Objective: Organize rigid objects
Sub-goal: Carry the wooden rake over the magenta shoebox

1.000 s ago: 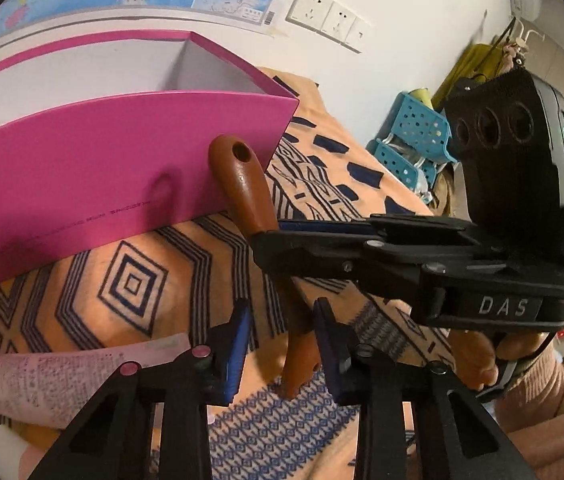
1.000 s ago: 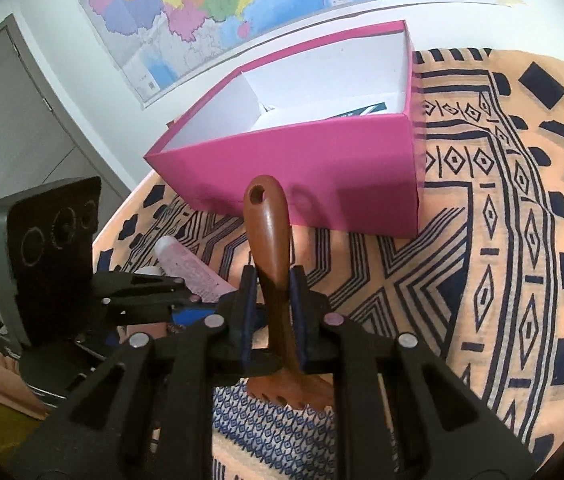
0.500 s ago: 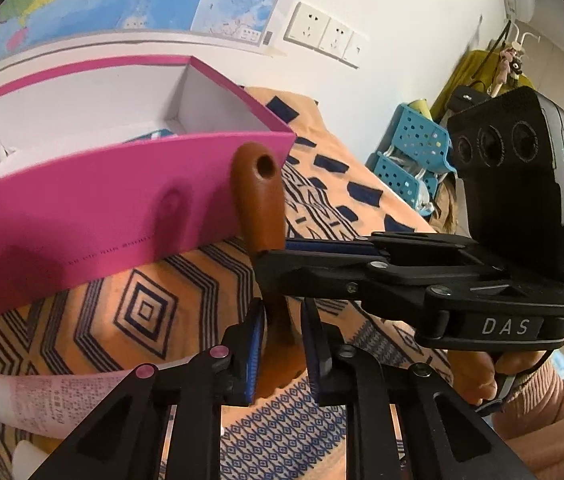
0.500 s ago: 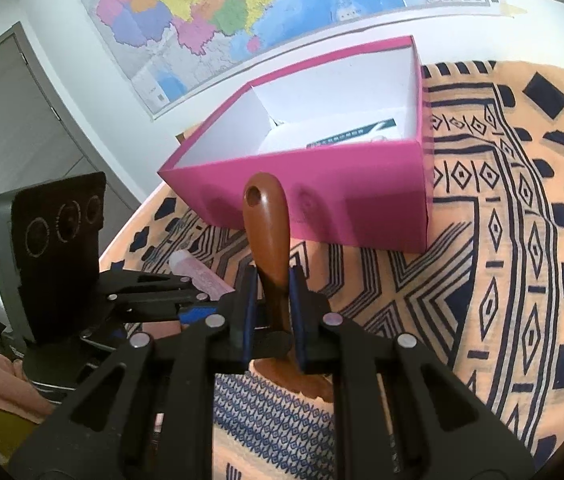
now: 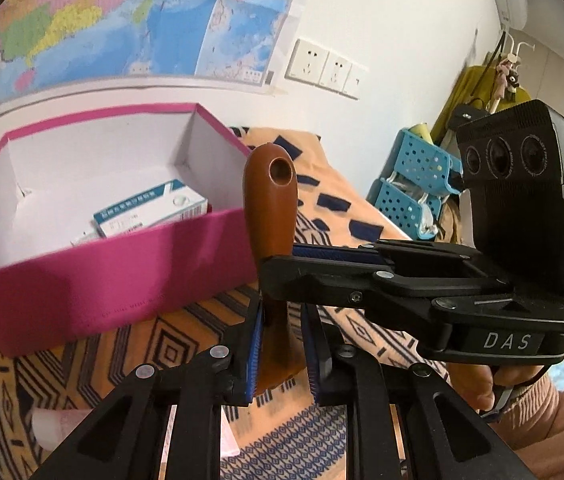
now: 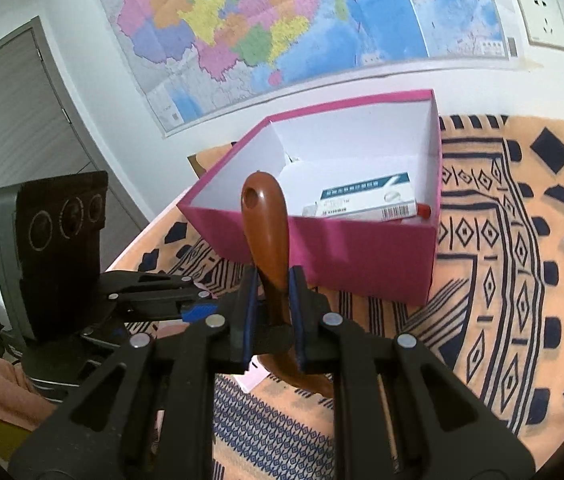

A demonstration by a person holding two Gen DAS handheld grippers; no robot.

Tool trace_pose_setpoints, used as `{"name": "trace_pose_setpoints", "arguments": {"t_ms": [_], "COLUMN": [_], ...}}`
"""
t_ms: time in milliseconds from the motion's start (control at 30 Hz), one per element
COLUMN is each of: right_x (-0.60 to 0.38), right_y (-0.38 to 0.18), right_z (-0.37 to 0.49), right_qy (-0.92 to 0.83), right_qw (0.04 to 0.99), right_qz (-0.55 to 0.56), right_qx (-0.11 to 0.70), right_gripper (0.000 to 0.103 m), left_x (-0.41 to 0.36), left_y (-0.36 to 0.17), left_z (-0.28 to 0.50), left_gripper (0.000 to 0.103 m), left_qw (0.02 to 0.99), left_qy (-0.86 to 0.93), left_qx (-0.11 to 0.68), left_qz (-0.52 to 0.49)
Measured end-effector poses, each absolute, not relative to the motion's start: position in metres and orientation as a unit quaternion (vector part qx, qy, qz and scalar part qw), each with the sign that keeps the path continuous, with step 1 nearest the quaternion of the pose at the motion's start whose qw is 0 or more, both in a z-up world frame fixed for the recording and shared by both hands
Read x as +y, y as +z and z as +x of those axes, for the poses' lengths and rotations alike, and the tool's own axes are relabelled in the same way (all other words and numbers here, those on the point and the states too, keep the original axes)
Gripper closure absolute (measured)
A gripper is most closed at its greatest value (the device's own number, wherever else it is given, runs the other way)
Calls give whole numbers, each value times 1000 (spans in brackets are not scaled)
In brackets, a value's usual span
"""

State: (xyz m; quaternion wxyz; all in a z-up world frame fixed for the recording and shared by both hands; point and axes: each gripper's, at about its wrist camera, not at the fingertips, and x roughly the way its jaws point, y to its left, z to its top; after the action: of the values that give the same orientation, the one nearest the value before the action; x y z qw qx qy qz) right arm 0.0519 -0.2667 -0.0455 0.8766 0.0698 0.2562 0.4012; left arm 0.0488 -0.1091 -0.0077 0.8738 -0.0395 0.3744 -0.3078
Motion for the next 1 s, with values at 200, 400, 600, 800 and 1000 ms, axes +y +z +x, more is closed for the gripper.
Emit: {"name": "trace_pose_setpoints", "arguments": {"t_ms": [200,400,600,800,1000], "right_x": [-265,-262,-261,-258,-257], "right_y": [-30,-20,-12,1,13], "right_z": [52,54,56,61,70], "right_qy": [401,401,401,401,404], "right_qw": [882,886,888,891,892], "right_qz": [58,50,45,36,36], "right_qx": [239,227,220,208,200], "right_gripper": [85,85,85,85,85], "left_x": [-110,-106,-106,-107,-105], "left_y": [5,15,23,35,46], "left_z": [53,58,62,69,80], "left_gripper": [85,85,85,85,85], "left_qw": [882,887,891,897,903], "left_qy": [-303,-298,-294,-288,-282], "left_qx": [359,350,344,333,324], "left_qz": [-35,-35,-33,-30,-30]}}
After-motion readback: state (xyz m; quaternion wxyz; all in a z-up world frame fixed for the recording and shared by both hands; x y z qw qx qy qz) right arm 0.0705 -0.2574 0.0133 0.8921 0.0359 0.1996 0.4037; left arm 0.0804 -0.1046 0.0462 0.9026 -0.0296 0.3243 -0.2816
